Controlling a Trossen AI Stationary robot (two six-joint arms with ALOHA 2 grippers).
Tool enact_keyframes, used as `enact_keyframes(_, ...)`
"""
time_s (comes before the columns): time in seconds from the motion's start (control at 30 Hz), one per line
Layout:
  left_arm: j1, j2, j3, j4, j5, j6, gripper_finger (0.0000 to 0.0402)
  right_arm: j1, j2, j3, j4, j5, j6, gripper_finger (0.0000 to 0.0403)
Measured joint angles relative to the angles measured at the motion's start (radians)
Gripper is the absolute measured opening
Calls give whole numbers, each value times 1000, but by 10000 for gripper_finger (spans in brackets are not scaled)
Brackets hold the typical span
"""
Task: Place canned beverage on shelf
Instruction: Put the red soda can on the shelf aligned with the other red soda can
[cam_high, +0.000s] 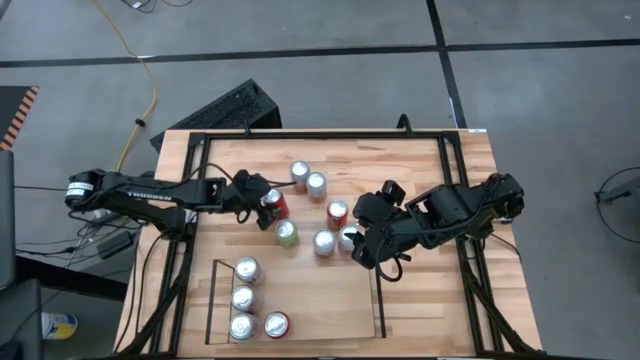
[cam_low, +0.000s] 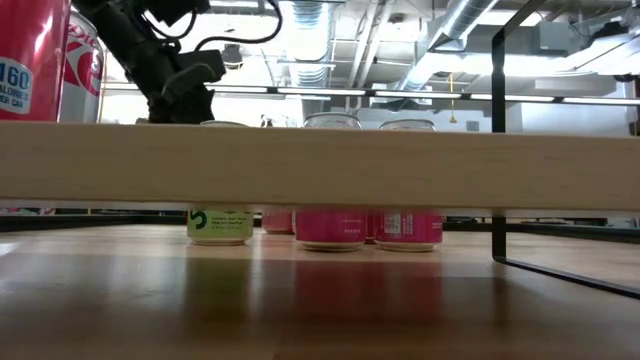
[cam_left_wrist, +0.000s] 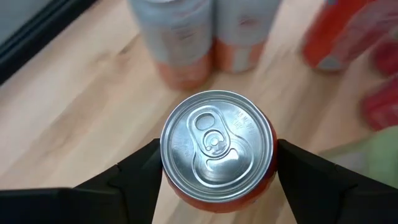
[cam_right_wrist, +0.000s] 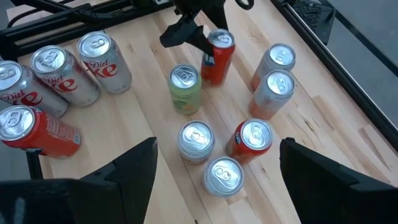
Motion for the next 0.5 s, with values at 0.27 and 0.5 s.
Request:
enact_keyframes(0.27,-44,0,67,-135,-168,-95,260,0,0,0,0,2,0,310)
enact_keyframes(0.5,-71,0,107,-181,-208,-198,261,0,0,0,0,3,-1,310)
